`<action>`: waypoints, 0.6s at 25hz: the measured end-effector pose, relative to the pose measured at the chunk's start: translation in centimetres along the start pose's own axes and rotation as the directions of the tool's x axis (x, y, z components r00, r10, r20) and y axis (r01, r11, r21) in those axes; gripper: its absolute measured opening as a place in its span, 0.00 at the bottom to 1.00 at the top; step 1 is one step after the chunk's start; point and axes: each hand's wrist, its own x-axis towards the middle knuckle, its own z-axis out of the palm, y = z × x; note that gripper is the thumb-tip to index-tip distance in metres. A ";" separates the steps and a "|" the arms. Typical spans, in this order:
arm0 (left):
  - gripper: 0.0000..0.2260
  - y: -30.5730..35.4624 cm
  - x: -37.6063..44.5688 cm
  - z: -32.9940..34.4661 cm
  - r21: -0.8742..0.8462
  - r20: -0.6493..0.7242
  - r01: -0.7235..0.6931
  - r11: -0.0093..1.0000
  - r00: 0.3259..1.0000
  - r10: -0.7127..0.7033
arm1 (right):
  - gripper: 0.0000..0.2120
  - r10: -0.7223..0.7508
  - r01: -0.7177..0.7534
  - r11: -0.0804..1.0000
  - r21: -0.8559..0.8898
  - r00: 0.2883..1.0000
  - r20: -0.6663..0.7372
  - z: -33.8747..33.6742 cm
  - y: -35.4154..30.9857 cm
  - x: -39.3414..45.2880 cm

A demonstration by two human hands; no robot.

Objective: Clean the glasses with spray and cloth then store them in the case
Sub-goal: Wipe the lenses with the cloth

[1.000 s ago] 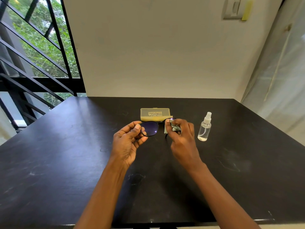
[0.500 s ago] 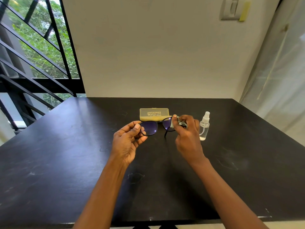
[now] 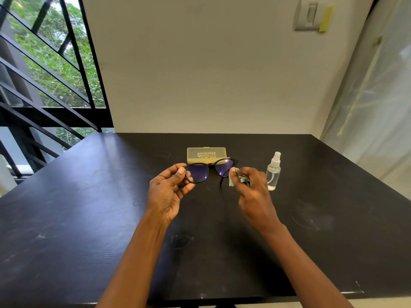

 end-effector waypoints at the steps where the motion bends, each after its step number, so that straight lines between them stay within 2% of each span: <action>1: 0.07 0.0 0.0 0.0 0.008 0.000 -0.006 1.000 1.000 0.006 | 0.25 0.038 -0.038 0.999 0.022 0.999 -0.013 -0.2 0.4 0.0; 5: 0.07 0.2 0.2 0.0 -0.011 0.000 -0.019 1.000 1.000 0.019 | 0.22 0.251 -0.237 0.961 0.145 0.964 -0.086 -1.0 1.3 0.3; 7: 0.07 0.3 0.3 -0.1 -0.014 0.001 -0.025 1.000 1.000 0.025 | 0.21 0.319 -0.306 0.936 0.174 0.946 -0.051 -1.5 1.3 0.0; 10: 0.07 0.4 0.4 -0.2 -0.020 0.007 -0.030 0.999 1.000 0.030 | 0.19 0.296 -0.328 0.929 0.170 0.936 0.191 -1.6 0.8 -1.3; 13: 0.07 0.3 0.4 -0.1 -0.016 0.020 -0.032 0.999 0.999 0.033 | 0.14 0.257 -0.396 0.899 0.187 0.823 0.507 -1.5 -0.1 -2.1; 15: 0.07 0.3 0.4 -0.2 -0.009 0.027 -0.037 0.999 0.999 0.037 | 0.16 0.216 -0.404 0.902 0.153 0.727 0.651 -1.6 -0.6 -2.2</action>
